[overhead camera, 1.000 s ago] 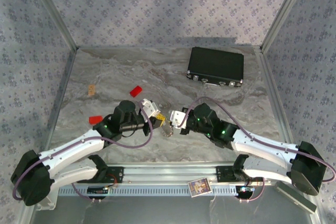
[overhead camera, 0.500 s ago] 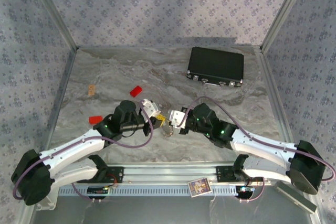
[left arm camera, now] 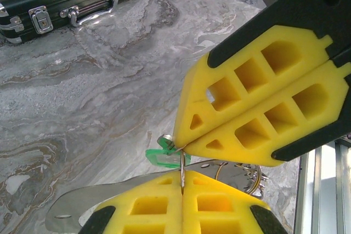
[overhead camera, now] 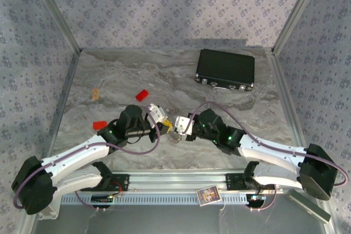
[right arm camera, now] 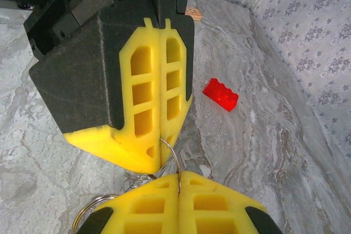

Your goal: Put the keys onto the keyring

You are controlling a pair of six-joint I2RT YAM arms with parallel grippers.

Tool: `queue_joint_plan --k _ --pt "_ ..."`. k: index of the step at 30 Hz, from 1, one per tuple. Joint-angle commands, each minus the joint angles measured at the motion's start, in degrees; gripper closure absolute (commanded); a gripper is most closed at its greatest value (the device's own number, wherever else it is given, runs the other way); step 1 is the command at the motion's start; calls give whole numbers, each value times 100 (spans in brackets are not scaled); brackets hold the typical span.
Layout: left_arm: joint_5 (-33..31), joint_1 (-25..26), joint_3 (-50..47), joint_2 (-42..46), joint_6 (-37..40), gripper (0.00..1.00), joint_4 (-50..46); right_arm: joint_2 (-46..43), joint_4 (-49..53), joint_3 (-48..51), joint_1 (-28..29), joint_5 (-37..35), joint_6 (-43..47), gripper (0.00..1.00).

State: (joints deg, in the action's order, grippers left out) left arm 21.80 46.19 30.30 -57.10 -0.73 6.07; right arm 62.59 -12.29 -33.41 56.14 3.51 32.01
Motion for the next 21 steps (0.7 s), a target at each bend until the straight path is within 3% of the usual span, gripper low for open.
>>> queue_joint_plan --k 1,8,21 --pt "46 38 230 85 21 100 228 -160 -63 -118 57 21 -1 100" --pt "-59 29 259 62 -20 100 176 -434 -82 42 28 -395 1 100" --pt "-26 32 301 23 -43 100 158 -240 11 -32 68 18 8 100"
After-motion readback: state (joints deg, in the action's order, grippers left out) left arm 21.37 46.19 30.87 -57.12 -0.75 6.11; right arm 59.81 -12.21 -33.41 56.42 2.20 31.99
